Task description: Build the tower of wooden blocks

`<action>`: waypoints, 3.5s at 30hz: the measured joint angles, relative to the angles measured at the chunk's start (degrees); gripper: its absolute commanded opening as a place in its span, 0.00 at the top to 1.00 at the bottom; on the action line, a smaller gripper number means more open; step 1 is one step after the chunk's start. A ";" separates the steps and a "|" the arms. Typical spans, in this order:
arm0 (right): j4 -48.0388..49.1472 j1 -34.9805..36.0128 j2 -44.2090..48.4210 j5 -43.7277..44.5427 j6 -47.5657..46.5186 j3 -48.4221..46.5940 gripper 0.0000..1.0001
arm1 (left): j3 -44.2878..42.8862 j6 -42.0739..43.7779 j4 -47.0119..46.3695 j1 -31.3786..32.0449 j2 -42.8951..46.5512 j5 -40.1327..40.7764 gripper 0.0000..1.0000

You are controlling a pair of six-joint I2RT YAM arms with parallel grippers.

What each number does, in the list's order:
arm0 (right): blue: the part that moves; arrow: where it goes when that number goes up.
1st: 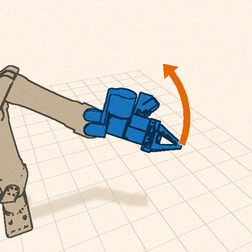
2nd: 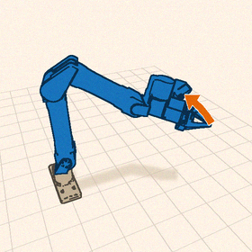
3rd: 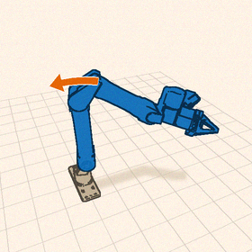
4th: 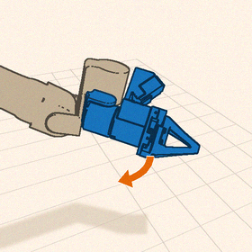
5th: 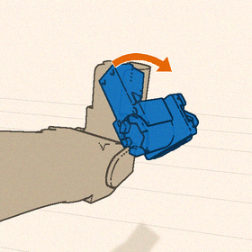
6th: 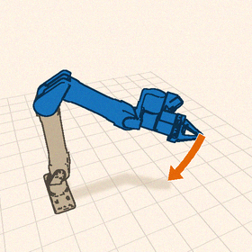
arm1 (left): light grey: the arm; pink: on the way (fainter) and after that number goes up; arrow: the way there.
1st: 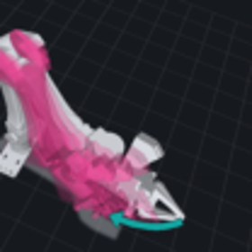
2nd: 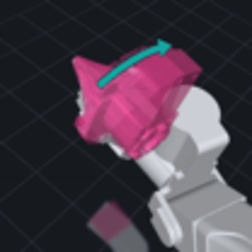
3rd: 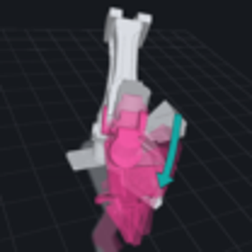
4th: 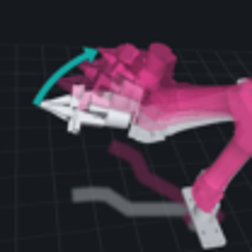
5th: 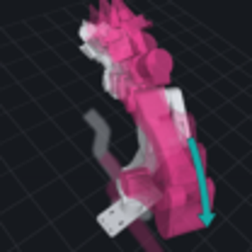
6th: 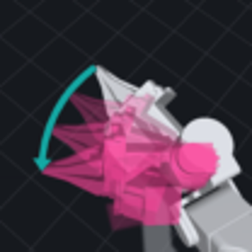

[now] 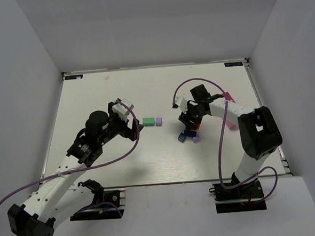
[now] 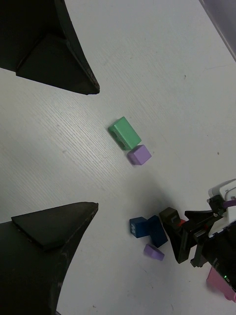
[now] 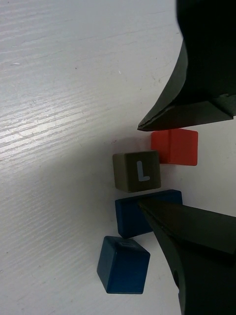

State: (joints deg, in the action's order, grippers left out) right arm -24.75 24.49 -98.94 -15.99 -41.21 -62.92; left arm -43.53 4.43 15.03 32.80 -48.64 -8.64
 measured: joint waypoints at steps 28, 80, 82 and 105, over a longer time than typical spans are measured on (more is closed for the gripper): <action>-4.20 4.81 -1.92 -5.20 -9.90 -4.00 0.81 | 0.00 0.04 0.00 0.00 -0.22 -0.39 0.00; -6.84 10.49 -18.51 -5.86 -14.71 -22.84 0.59 | 0.00 0.26 0.02 0.00 -0.26 -1.90 0.00; -6.84 10.49 -18.53 -5.79 -14.69 -22.91 0.56 | 0.00 0.26 0.02 0.00 -0.26 -1.90 0.00; -6.80 8.96 -14.56 -4.24 -13.42 -19.12 0.10 | 0.00 0.26 0.02 0.00 -0.26 -1.86 0.00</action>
State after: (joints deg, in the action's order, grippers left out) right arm -31.55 33.45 -113.49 -20.23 -54.63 -82.04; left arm -43.53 4.69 15.05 32.80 -48.90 -10.50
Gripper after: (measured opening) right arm 0.904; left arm 0.998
